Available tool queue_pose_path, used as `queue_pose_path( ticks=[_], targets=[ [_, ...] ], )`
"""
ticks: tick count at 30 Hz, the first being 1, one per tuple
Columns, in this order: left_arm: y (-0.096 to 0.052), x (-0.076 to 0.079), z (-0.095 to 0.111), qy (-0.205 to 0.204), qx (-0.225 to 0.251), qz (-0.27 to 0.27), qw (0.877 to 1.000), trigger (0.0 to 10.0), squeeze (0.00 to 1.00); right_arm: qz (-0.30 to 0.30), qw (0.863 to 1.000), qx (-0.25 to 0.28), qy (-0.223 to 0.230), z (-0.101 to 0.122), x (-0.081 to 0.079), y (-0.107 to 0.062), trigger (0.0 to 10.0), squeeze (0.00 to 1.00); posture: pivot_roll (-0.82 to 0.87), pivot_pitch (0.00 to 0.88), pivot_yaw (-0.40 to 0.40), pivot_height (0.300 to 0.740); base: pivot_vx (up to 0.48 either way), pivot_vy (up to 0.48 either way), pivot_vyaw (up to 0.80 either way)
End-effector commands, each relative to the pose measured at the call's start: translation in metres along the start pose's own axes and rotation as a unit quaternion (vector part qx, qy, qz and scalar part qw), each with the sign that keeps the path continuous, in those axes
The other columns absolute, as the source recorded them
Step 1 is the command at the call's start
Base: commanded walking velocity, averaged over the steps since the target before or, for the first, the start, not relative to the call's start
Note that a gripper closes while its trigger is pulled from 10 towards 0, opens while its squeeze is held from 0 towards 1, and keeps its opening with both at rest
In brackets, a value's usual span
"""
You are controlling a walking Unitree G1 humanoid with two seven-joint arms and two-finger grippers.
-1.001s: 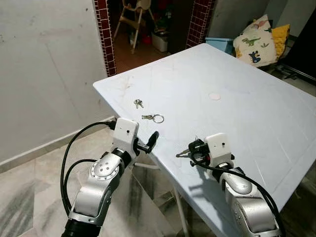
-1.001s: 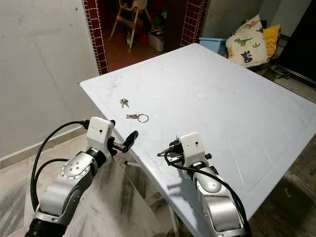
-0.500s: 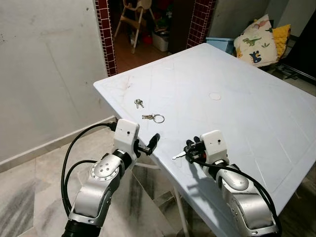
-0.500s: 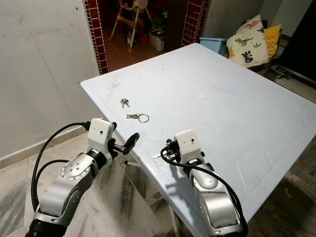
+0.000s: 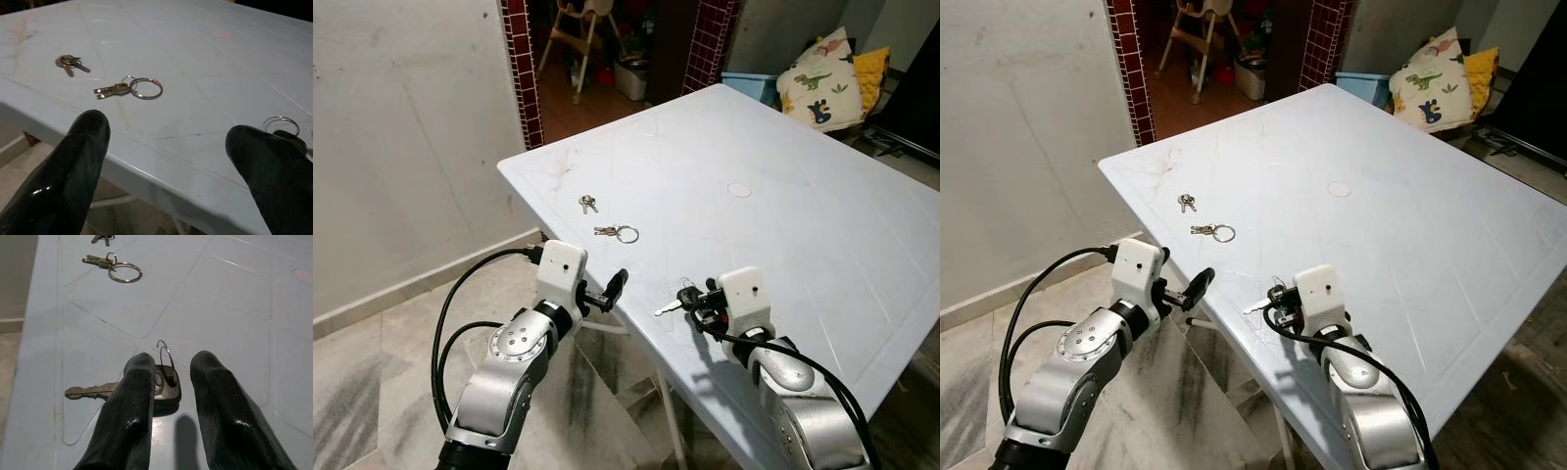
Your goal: Hang keys on a hook
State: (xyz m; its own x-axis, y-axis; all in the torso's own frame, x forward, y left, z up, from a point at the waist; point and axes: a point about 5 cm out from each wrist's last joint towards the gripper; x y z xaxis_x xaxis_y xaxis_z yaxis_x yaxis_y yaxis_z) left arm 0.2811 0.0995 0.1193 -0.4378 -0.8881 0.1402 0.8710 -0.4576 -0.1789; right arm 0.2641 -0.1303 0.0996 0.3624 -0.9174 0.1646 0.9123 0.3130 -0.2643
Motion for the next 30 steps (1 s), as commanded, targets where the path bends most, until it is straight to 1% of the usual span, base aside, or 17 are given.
queue_pose_path(
  ticks=[1, 14, 18, 19, 20, 21, 22, 23, 24, 25, 26, 27, 30],
  targets=[
    [-0.002, 0.001, 0.004, 0.001, 0.005, -0.005, 1.000, 10.0, 0.00, 0.000, 1.000, -0.007, 0.001, -0.001, 0.001, 0.000, 10.0, 0.00, 0.07, 0.058, -0.052, 0.740, 0.000, 0.000, 0.00],
    [-0.004, 0.000, 0.005, 0.002, 0.004, -0.008, 1.000, 10.0, 0.00, 0.009, 1.000, -0.009, 0.012, -0.005, -0.004, 0.015, 10.0, 0.00, 0.09, 0.050, -0.051, 0.740, 0.000, 0.000, 0.00],
    [-0.004, 0.000, 0.005, 0.002, 0.004, -0.008, 1.000, 10.0, 0.00, 0.002, 1.000, -0.011, 0.015, -0.007, -0.002, 0.018, 10.0, 0.00, 0.09, 0.050, -0.051, 0.740, 0.000, 0.000, 0.00],
    [-0.004, 0.000, 0.005, 0.001, 0.004, -0.009, 1.000, 10.0, 0.00, 0.001, 1.000, -0.009, 0.016, -0.007, -0.002, 0.019, 8.2, 0.00, 0.09, 0.050, -0.051, 0.740, 0.000, 0.000, 0.00],
    [-0.004, 0.000, 0.005, 0.001, 0.004, -0.009, 1.000, 10.0, 0.00, -0.002, 1.000, -0.009, 0.017, -0.007, -0.001, 0.020, 7.4, 0.00, 0.09, 0.050, -0.051, 0.740, 0.000, 0.000, 0.00],
    [-0.004, 0.000, 0.005, 0.001, 0.004, -0.009, 1.000, 10.0, 0.00, -0.003, 1.000, -0.010, 0.017, -0.008, -0.001, 0.020, 3.6, 0.00, 0.09, 0.053, -0.049, 0.740, 0.000, 0.000, 0.00],
    [-0.004, 0.000, 0.005, 0.001, 0.004, -0.010, 1.000, 10.0, 0.00, -0.004, 1.000, -0.011, 0.017, -0.008, 0.000, 0.020, 3.1, 0.00, 0.09, 0.053, -0.049, 0.740, 0.000, 0.000, 0.00],
    [-0.005, 0.001, 0.005, -0.003, 0.002, -0.013, 1.000, 10.0, 0.00, -0.005, 1.000, -0.011, 0.017, -0.009, 0.000, 0.020, 2.3, 0.00, 0.09, 0.053, -0.049, 0.740, 0.000, 0.000, 0.00],
    [-0.005, 0.001, 0.005, -0.005, -0.001, -0.015, 1.000, 10.0, 0.00, -0.007, 1.000, -0.012, 0.017, -0.010, 0.001, 0.020, 1.0, 0.00, 0.09, 0.053, -0.049, 0.740, 0.000, 0.000, 0.00],
    [-0.005, 0.001, 0.004, -0.006, -0.002, -0.016, 1.000, 10.0, 0.00, -0.008, 1.000, -0.012, 0.017, -0.010, 0.002, 0.020, 1.0, 0.00, 0.09, 0.053, -0.049, 0.740, 0.000, 0.000, 0.00],
    [-0.006, 0.001, 0.004, -0.009, -0.005, -0.019, 1.000, 10.0, 0.00, -0.009, 1.000, -0.013, 0.017, -0.011, 0.002, 0.019, 0.2, 0.00, 0.09, 0.053, -0.049, 0.740, 0.000, 0.000, 0.00],
    [-0.007, 0.001, 0.002, -0.013, -0.011, -0.027, 0.999, 10.0, 0.00, -0.013, 1.000, -0.015, 0.018, -0.014, 0.004, 0.019, 0.0, 0.00, 0.09, 0.053, -0.049, 0.740, 0.000, 0.000, 0.00],
    [-0.011, 0.002, -0.001, -0.016, -0.025, -0.042, 0.999, 10.0, 0.00, -0.017, 1.000, -0.014, 0.019, -0.014, 0.005, 0.019, 0.0, 0.00, 0.09, 0.056, -0.045, 0.740, 0.000, 0.000, 0.00]
  ],
)
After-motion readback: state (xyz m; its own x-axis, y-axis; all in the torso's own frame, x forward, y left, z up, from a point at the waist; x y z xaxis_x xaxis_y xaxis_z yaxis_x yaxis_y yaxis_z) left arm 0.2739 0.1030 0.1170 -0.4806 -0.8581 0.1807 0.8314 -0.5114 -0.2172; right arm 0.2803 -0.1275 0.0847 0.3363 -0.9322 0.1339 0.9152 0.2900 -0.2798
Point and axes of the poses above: a point about 5 cm out from each wrist's last joint towards the gripper, its own y axis pointing out of the wrist towards the gripper, its own z axis along the axis of the wrist's last joint, x = y × z, and after that the axes turned 5 degrees about -y, right-handed
